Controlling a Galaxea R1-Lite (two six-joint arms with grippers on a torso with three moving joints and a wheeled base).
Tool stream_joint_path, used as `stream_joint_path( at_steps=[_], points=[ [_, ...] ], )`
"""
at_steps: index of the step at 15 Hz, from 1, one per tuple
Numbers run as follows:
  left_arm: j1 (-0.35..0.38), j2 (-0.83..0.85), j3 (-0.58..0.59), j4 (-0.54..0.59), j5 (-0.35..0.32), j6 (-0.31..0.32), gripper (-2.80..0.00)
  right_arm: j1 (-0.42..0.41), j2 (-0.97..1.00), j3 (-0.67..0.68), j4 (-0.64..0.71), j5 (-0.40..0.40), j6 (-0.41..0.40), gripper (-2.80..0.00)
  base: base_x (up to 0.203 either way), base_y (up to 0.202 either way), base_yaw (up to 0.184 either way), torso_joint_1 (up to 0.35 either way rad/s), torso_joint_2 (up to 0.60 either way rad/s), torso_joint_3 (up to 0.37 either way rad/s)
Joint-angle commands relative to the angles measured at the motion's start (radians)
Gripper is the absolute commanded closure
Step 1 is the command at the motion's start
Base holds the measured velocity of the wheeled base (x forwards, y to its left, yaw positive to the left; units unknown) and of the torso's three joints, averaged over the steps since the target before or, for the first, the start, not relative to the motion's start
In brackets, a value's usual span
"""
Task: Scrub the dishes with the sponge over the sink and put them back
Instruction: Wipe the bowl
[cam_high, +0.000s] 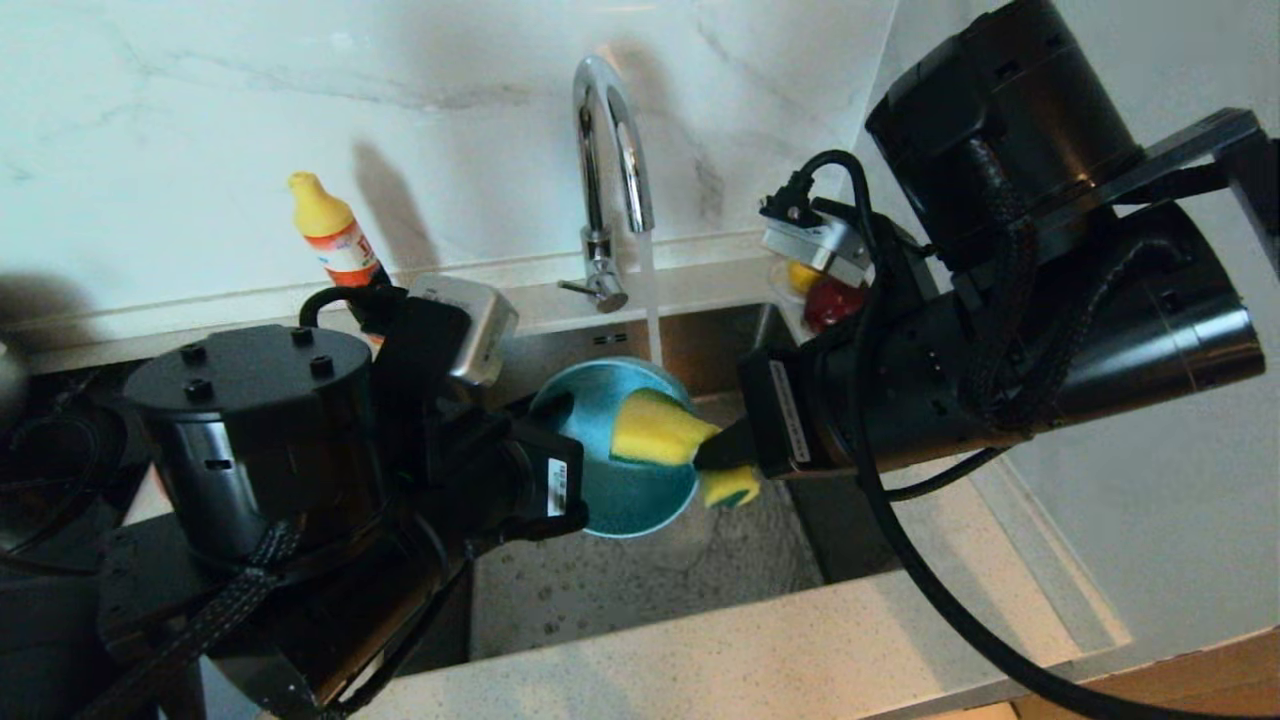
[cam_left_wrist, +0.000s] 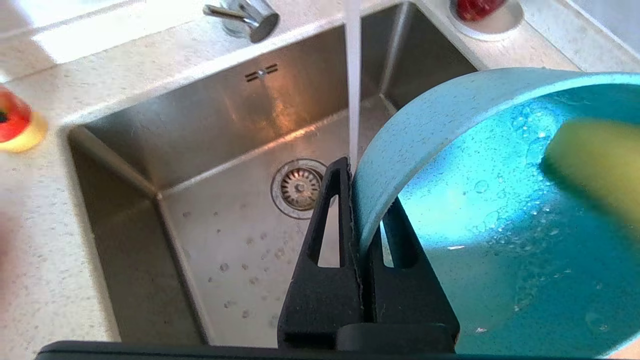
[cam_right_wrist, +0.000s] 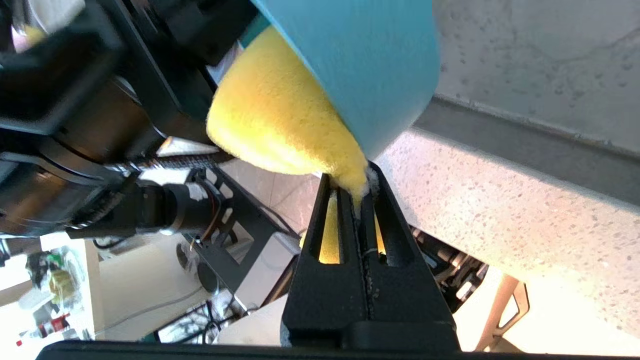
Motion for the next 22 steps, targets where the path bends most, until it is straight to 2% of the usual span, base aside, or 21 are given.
stream_joint_path(
  at_steps=[1, 5, 8, 10, 15, 22],
  points=[
    [0.001, 0.003, -0.015, -0.005, 0.025, 0.007, 0.00, 0.022, 0.015, -0.005, 0.004, 0.004, 0.005, 0.00, 0.000, 0.000, 0.000, 0.000, 0.00, 0.000],
    [0.001, 0.015, -0.026, -0.035, 0.035, 0.022, 0.00, 0.055, 0.039, -0.057, 0.027, 0.005, 0.052, 0.00, 0.000, 0.000, 0.000, 0.000, 0.00, 0.000],
    [0.001, 0.061, -0.024, -0.158, 0.074, 0.085, 0.00, 0.057, 0.074, -0.103, 0.063, 0.011, 0.115, 0.00, 0.000, 0.000, 0.000, 0.000, 0.00, 0.000],
    [0.001, 0.075, -0.021, -0.226, 0.080, 0.101, 0.00, 0.056, 0.095, -0.127, 0.081, 0.013, 0.142, 0.00, 0.000, 0.000, 0.000, 0.000, 0.00, 0.000],
    [0.001, 0.066, -0.007, -0.230, 0.080, 0.098, 0.00, 0.056, 0.141, -0.190, 0.083, 0.036, 0.178, 0.00, 0.000, 0.000, 0.000, 0.000, 0.00, 0.000],
    [0.001, 0.055, -0.003, -0.231, 0.079, 0.098, 0.00, 0.024, 0.139, -0.194, 0.075, 0.054, 0.191, 0.00, 0.000, 0.000, 0.000, 0.000, 0.00, 0.000]
  ],
)
